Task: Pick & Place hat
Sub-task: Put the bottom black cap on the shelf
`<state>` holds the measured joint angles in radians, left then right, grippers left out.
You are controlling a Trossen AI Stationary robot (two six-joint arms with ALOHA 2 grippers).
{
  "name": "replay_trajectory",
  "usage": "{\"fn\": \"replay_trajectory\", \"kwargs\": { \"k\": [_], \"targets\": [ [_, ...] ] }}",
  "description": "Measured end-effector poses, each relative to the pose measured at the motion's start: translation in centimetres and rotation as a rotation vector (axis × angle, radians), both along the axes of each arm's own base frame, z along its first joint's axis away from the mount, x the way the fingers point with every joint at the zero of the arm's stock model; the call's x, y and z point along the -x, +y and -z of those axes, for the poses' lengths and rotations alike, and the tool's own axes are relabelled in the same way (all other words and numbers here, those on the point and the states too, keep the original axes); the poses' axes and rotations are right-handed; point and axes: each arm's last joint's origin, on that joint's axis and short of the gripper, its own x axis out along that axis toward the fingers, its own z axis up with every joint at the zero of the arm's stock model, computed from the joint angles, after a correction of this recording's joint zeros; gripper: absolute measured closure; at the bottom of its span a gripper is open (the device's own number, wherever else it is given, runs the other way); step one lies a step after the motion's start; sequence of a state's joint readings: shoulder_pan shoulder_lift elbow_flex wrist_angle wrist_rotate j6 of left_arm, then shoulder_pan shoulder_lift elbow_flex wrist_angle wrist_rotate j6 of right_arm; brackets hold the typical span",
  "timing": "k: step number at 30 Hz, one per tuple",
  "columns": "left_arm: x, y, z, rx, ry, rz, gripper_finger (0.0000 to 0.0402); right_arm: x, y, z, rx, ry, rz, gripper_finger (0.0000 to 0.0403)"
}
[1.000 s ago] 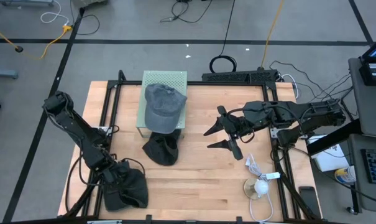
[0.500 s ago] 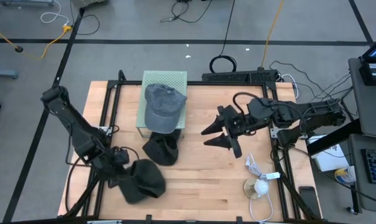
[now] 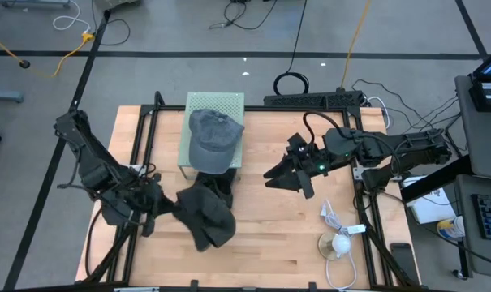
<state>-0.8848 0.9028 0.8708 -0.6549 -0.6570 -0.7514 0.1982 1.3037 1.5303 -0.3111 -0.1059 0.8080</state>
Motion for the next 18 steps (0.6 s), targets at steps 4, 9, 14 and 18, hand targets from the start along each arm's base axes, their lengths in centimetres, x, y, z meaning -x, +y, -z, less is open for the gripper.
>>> {"fn": "replay_trajectory", "kwargs": {
  "k": [4, 9, 14, 18],
  "targets": [
    [-0.4, -0.1, -1.3, -0.133, -0.138, -0.020, 0.0392, 0.0, 0.0, 0.0, -0.024, 0.007, 0.004, 0.0216],
    [-0.8, 0.1, -2.9, -0.298, -0.295, -0.153, 0.0392, 0.0, 0.0, -0.2, -0.019, -0.018, 0.004, 0.0216],
    [-1.0, 0.3, -4.3, -0.451, -0.377, -0.306, 0.0392, -0.1, 0.0, -0.9, 0.032, -0.104, -0.003, 0.0216],
    [-0.9, 0.6, -5.3, -0.535, -0.399, -0.440, 0.0392, -0.1, 0.0, -1.4, 0.088, -0.175, -0.007, 0.0216]
  ]
}}
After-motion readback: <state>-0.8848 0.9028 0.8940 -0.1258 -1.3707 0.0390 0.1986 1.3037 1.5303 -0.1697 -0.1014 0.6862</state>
